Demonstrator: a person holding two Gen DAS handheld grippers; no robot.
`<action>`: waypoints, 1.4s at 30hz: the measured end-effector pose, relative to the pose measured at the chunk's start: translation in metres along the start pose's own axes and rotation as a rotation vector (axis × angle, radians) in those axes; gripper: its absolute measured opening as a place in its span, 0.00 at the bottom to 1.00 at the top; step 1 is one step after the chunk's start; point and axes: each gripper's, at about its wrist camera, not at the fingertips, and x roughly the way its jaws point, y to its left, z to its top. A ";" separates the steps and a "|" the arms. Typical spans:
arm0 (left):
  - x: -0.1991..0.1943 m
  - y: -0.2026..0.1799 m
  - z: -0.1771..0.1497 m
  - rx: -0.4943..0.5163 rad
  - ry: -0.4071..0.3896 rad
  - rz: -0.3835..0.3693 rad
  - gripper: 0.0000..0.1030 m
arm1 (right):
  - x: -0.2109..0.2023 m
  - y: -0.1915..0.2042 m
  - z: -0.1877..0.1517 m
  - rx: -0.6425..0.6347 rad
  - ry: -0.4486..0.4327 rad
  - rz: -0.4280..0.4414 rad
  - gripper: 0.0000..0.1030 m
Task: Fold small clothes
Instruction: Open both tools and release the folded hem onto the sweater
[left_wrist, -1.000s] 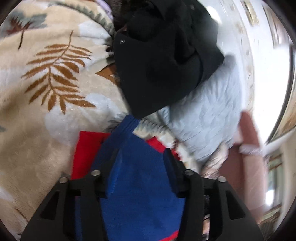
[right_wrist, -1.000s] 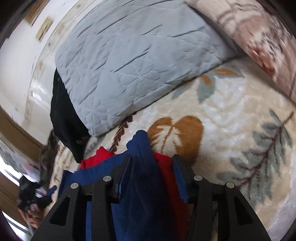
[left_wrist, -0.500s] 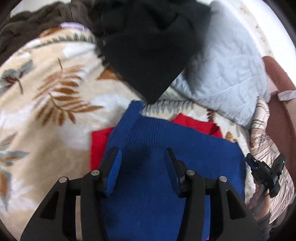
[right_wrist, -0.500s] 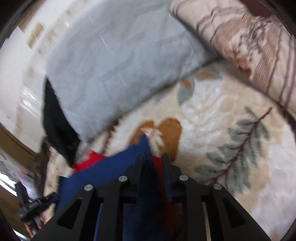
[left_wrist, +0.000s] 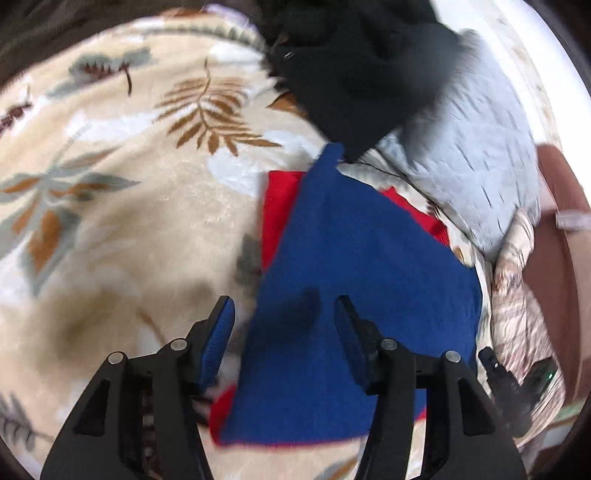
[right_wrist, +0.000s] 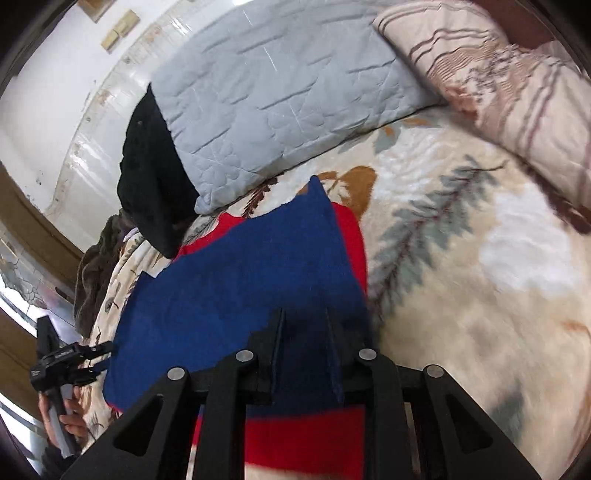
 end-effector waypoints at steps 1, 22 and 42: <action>-0.002 -0.004 -0.010 0.027 0.007 0.014 0.54 | 0.006 -0.004 -0.006 0.002 0.033 -0.017 0.22; -0.045 -0.047 -0.080 0.062 -0.001 0.181 0.55 | -0.030 -0.057 -0.067 0.205 -0.152 0.260 0.25; 0.045 -0.017 -0.002 0.134 -0.002 0.229 0.69 | 0.052 0.017 0.018 0.009 -0.052 -0.156 0.31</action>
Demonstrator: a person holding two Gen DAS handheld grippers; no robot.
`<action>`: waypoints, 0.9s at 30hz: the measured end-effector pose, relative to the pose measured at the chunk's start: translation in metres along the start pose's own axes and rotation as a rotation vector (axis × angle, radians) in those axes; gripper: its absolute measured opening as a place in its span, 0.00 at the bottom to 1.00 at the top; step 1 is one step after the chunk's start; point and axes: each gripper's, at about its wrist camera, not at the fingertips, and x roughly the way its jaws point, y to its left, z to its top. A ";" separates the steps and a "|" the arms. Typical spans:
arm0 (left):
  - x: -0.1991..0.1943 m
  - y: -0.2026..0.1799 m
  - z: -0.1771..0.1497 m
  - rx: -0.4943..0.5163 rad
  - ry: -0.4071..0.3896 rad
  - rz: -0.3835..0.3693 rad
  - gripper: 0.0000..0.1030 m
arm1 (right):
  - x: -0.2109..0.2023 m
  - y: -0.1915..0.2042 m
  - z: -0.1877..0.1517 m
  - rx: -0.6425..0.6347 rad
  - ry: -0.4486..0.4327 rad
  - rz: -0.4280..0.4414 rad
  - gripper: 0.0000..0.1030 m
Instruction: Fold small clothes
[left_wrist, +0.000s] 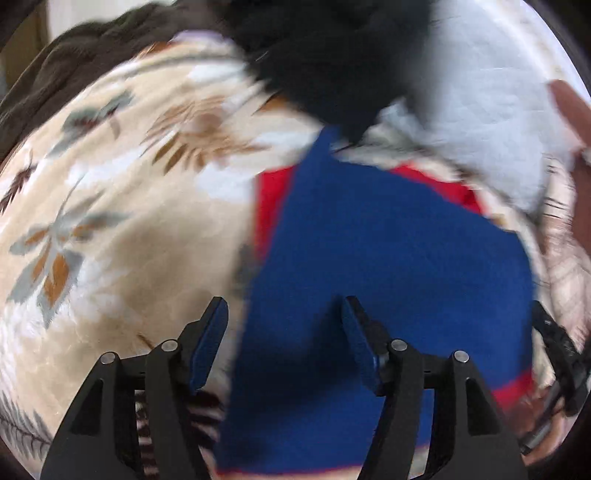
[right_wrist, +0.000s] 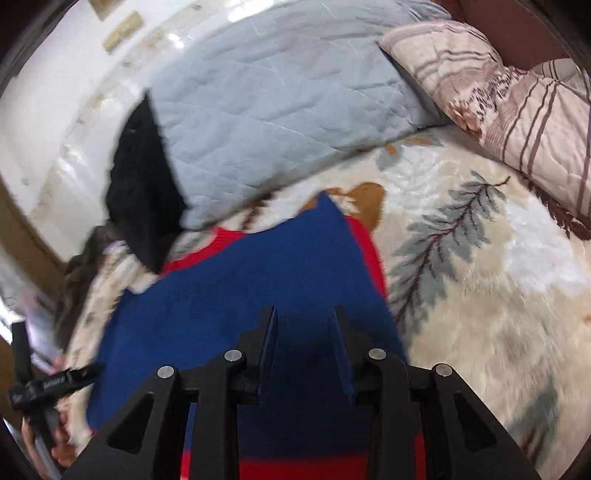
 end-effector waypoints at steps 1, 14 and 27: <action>0.007 0.004 0.000 -0.021 0.013 -0.023 0.78 | 0.003 -0.005 -0.001 0.013 -0.011 0.017 0.31; 0.000 0.001 0.003 0.045 0.004 0.015 0.79 | 0.001 -0.009 0.003 -0.016 0.003 -0.149 0.37; -0.024 0.012 0.006 0.071 -0.041 0.070 0.79 | -0.044 0.098 -0.061 -0.329 0.032 0.003 0.44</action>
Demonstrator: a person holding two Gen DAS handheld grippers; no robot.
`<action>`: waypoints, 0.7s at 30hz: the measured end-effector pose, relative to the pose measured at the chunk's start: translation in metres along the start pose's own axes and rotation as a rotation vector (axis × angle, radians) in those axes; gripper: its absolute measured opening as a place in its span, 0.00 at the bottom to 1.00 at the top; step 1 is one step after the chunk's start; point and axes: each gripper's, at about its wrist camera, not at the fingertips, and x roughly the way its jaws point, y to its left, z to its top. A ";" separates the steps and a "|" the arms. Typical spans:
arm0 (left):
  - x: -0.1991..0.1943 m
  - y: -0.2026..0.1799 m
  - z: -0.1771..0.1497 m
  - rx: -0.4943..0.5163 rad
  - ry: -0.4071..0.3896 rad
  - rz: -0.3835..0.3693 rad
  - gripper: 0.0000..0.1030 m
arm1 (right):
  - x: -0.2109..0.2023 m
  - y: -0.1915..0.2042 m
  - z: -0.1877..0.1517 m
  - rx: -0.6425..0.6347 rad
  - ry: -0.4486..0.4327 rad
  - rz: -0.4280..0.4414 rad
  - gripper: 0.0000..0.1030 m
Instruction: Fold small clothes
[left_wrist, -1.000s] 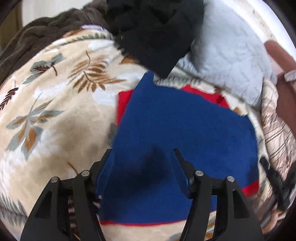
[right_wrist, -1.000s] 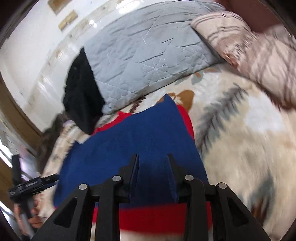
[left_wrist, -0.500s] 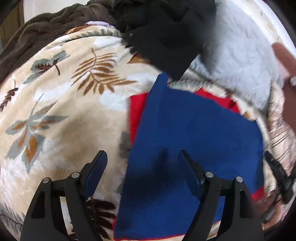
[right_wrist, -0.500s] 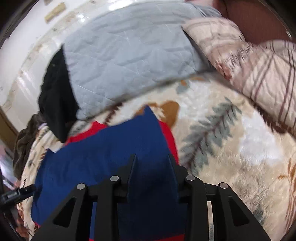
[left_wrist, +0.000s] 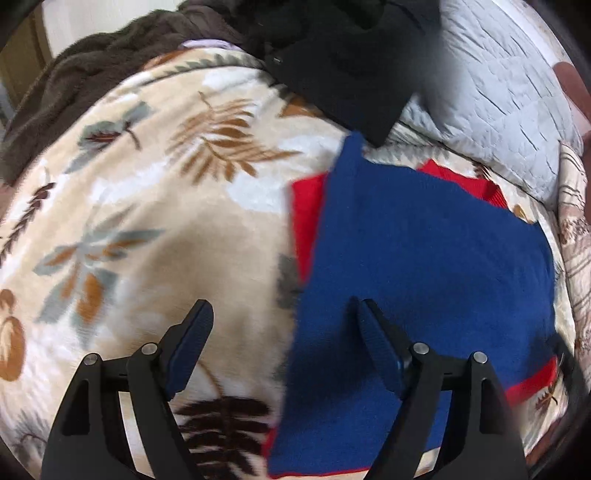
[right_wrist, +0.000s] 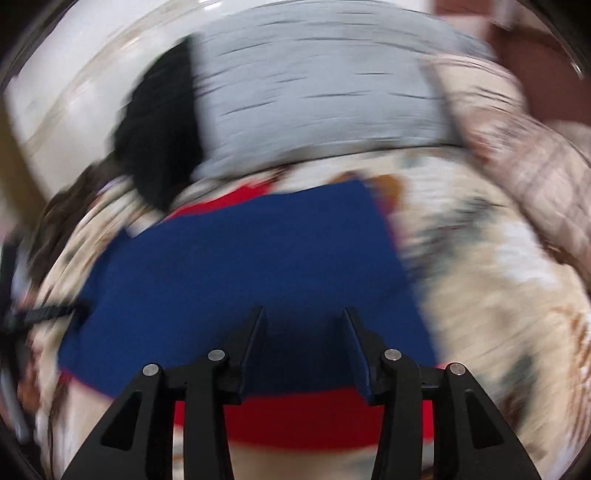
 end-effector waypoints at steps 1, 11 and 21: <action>-0.001 0.004 0.000 -0.006 0.002 -0.002 0.79 | 0.002 0.022 -0.006 -0.055 0.015 0.029 0.44; 0.006 0.039 0.003 -0.084 0.051 -0.050 0.79 | 0.015 0.198 -0.060 -0.594 -0.026 0.061 0.61; 0.018 0.063 0.002 -0.157 0.110 -0.116 0.79 | 0.043 0.254 -0.092 -0.862 -0.101 -0.133 0.62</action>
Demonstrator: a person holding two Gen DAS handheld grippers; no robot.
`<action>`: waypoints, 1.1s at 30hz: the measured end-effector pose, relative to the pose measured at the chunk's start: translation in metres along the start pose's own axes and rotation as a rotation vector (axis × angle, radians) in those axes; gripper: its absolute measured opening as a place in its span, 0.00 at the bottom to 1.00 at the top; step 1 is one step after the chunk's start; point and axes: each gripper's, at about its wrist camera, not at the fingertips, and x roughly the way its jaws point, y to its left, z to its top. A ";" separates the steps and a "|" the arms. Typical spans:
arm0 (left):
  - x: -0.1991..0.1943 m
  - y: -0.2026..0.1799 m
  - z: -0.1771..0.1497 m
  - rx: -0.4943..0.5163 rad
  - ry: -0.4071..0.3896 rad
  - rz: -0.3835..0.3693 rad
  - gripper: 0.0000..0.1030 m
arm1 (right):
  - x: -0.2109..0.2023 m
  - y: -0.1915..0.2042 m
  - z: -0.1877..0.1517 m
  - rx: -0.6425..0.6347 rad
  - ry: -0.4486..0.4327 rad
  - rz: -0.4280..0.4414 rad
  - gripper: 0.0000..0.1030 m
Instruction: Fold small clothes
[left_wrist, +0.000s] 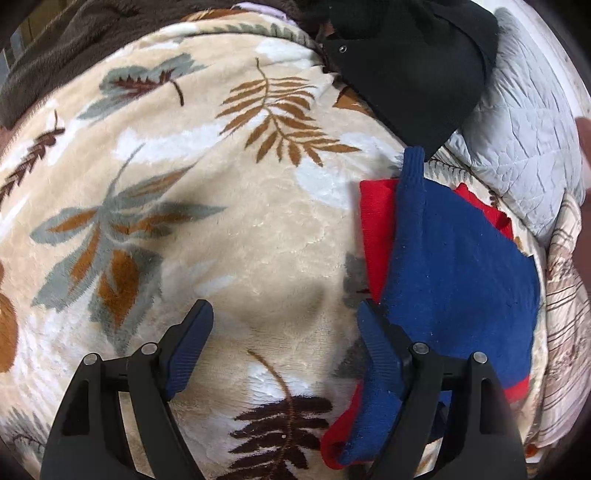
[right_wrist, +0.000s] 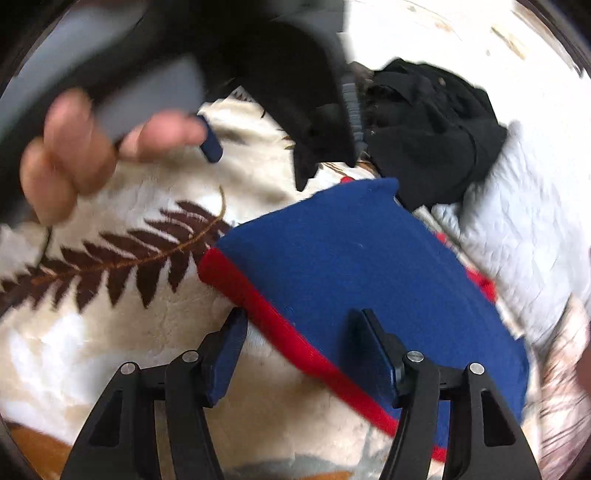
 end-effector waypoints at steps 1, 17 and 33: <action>0.001 0.003 0.001 -0.015 0.011 -0.023 0.79 | 0.001 0.003 0.002 -0.021 -0.007 -0.021 0.61; 0.046 -0.049 0.037 0.014 0.295 -0.373 0.79 | -0.027 -0.023 0.000 0.024 -0.193 -0.084 0.12; 0.009 -0.106 0.039 0.083 0.191 -0.304 0.16 | -0.056 -0.076 -0.023 0.266 -0.271 0.016 0.11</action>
